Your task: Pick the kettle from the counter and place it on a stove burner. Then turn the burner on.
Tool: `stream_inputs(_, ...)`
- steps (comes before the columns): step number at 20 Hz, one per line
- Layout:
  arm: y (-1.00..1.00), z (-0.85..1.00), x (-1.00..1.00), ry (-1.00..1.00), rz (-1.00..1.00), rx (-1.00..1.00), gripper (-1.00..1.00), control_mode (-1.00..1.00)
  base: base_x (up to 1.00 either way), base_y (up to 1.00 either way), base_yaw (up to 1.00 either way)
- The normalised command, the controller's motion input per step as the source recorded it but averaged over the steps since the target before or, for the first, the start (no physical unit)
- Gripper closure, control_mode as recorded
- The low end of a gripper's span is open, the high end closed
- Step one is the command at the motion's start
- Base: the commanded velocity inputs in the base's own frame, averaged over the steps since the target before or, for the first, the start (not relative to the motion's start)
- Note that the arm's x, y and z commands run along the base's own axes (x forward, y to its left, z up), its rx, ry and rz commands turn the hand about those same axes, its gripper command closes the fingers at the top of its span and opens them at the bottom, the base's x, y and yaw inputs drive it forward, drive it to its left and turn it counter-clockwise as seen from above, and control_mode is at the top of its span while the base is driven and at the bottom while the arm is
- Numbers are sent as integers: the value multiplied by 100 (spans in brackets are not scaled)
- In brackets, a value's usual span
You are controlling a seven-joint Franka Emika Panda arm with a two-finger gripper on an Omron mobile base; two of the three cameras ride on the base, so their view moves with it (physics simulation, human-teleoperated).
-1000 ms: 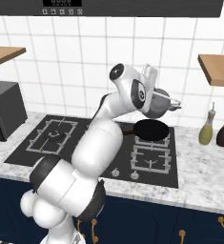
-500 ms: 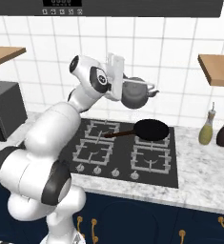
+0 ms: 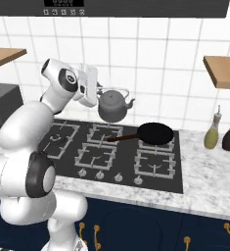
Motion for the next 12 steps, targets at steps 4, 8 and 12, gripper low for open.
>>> stream_inputs(4,100,-83,0,3,10,-7,100,-100,0,0,0)
stream_inputs(8,100,-75,9,0,11,0,100,-100,0,0,0)
stream_inputs(12,100,-16,33,14,8,0,100,-100,0,0,0)
